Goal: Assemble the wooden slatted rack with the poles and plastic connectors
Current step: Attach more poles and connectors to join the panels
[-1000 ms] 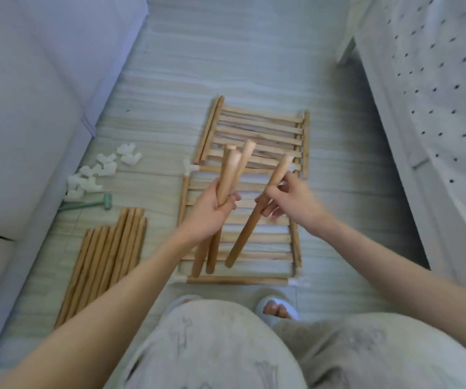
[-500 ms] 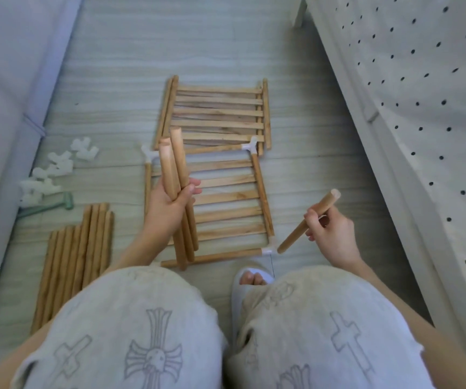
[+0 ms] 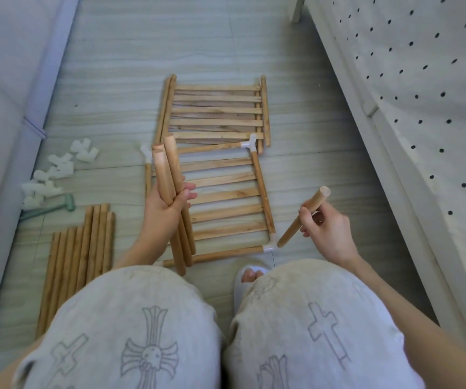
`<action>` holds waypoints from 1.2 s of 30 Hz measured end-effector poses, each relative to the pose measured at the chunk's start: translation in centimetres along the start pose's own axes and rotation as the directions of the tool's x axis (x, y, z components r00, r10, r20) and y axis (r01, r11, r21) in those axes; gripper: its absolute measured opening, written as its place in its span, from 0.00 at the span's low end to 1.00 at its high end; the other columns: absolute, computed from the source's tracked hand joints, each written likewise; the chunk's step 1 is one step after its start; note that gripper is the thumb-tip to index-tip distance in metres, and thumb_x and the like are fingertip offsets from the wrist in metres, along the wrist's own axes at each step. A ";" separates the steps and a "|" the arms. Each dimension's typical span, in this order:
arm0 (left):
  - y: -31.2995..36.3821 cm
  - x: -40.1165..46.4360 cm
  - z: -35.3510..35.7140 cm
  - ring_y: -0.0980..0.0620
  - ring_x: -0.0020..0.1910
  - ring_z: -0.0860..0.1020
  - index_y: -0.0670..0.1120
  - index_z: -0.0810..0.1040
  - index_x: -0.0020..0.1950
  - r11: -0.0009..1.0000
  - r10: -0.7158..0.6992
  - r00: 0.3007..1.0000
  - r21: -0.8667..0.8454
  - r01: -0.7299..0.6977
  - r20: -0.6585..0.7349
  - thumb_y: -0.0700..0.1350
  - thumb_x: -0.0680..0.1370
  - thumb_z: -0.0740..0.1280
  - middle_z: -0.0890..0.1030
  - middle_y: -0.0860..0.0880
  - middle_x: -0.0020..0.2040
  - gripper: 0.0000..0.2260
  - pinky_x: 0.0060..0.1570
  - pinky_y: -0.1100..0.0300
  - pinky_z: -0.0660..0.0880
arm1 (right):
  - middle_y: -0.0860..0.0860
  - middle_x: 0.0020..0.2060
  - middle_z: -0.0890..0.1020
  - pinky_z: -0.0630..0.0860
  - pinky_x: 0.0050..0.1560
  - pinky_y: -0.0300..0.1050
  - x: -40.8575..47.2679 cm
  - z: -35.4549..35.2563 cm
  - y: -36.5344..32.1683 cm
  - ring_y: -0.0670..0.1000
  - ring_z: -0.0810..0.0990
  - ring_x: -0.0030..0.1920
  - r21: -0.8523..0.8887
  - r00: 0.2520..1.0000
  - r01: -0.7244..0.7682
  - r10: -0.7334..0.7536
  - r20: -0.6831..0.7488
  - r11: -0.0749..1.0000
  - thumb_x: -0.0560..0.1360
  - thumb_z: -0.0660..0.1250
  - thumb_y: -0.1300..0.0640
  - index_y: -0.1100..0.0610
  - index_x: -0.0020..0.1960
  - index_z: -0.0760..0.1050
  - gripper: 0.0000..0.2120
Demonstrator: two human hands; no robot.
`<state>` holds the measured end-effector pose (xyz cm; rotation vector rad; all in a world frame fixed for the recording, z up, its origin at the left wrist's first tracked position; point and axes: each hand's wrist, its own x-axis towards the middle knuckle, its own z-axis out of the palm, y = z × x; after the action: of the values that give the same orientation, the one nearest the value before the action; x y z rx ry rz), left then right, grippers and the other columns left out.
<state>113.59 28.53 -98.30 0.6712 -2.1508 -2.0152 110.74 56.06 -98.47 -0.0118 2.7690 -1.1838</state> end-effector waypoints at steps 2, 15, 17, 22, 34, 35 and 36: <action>-0.1 0.0 0.0 0.50 0.48 0.81 0.41 0.71 0.62 1.000 0.000 1.000 -0.001 0.000 0.000 0.35 0.79 0.62 0.81 0.47 0.50 0.12 0.53 0.54 0.78 | 0.50 0.32 0.80 0.78 0.43 0.49 0.1 0.2 -0.1 0.50 0.81 0.34 -0.014 1.000 0.013 -0.013 0.025 1.000 0.77 0.63 0.58 0.57 0.44 0.74 0.04; -0.4 -0.2 0.0 0.50 0.50 0.81 0.47 0.73 0.58 1.000 -0.013 1.000 0.017 0.012 0.013 0.36 0.79 0.62 0.81 0.47 0.51 0.10 0.53 0.53 0.77 | 0.49 0.39 0.82 0.77 0.53 0.44 -1.1 -0.8 2.7 0.49 0.83 0.44 -0.111 0.959 -0.027 0.057 0.278 0.993 0.76 0.66 0.57 0.56 0.53 0.79 0.07; -0.5 -0.2 0.2 0.49 0.50 0.81 0.50 0.74 0.54 1.000 -0.014 1.000 0.025 0.014 0.013 0.37 0.79 0.62 0.81 0.48 0.51 0.09 0.54 0.52 0.77 | 0.50 0.38 0.82 0.76 0.52 0.41 -1.3 -0.5 2.9 0.49 0.83 0.44 -0.133 0.966 -0.004 0.038 0.256 0.991 0.76 0.66 0.56 0.58 0.54 0.79 0.09; -0.5 0.0 0.4 0.49 0.50 0.82 0.46 0.73 0.58 0.999 -0.023 1.000 0.028 0.023 0.014 0.37 0.79 0.63 0.81 0.49 0.50 0.09 0.53 0.52 0.78 | 0.47 0.40 0.79 0.72 0.44 0.33 -2.4 0.4 3.4 0.46 0.78 0.39 -0.140 0.965 0.063 -0.024 0.260 0.988 0.77 0.65 0.60 0.60 0.56 0.78 0.09; 1.3 -0.8 0.9 0.47 0.52 0.81 0.51 0.75 0.51 1.000 0.014 0.998 0.026 -0.015 0.055 0.36 0.78 0.63 0.81 0.48 0.51 0.10 0.55 0.50 0.77 | 0.56 0.46 0.83 0.71 0.51 0.37 -2.5 1.3 2.8 0.53 0.81 0.49 -0.120 0.974 -0.047 0.072 0.215 0.992 0.78 0.64 0.56 0.59 0.58 0.77 0.11; 1.5 -1.0 0.9 0.47 0.52 0.80 0.51 0.75 0.50 1.000 0.019 0.998 0.022 -0.021 0.056 0.35 0.78 0.63 0.81 0.47 0.51 0.10 0.55 0.50 0.77 | 0.56 0.47 0.83 0.71 0.52 0.37 -2.6 1.4 2.5 0.54 0.81 0.50 -0.109 0.971 -0.069 0.092 0.219 0.992 0.78 0.64 0.56 0.60 0.58 0.77 0.11; 1.8 -1.1 0.9 0.47 0.52 0.80 0.51 0.75 0.50 1.000 0.023 0.998 0.016 -0.024 0.056 0.35 0.78 0.63 0.81 0.47 0.51 0.10 0.55 0.50 0.77 | 0.56 0.48 0.83 0.70 0.52 0.36 -2.7 1.4 2.3 0.54 0.80 0.51 -0.095 0.969 -0.093 0.112 0.222 0.991 0.78 0.63 0.56 0.60 0.58 0.76 0.11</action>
<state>113.81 29.84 -96.46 0.5958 -2.1983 -2.0303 113.71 56.79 -100.79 -0.0107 2.5828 -0.9743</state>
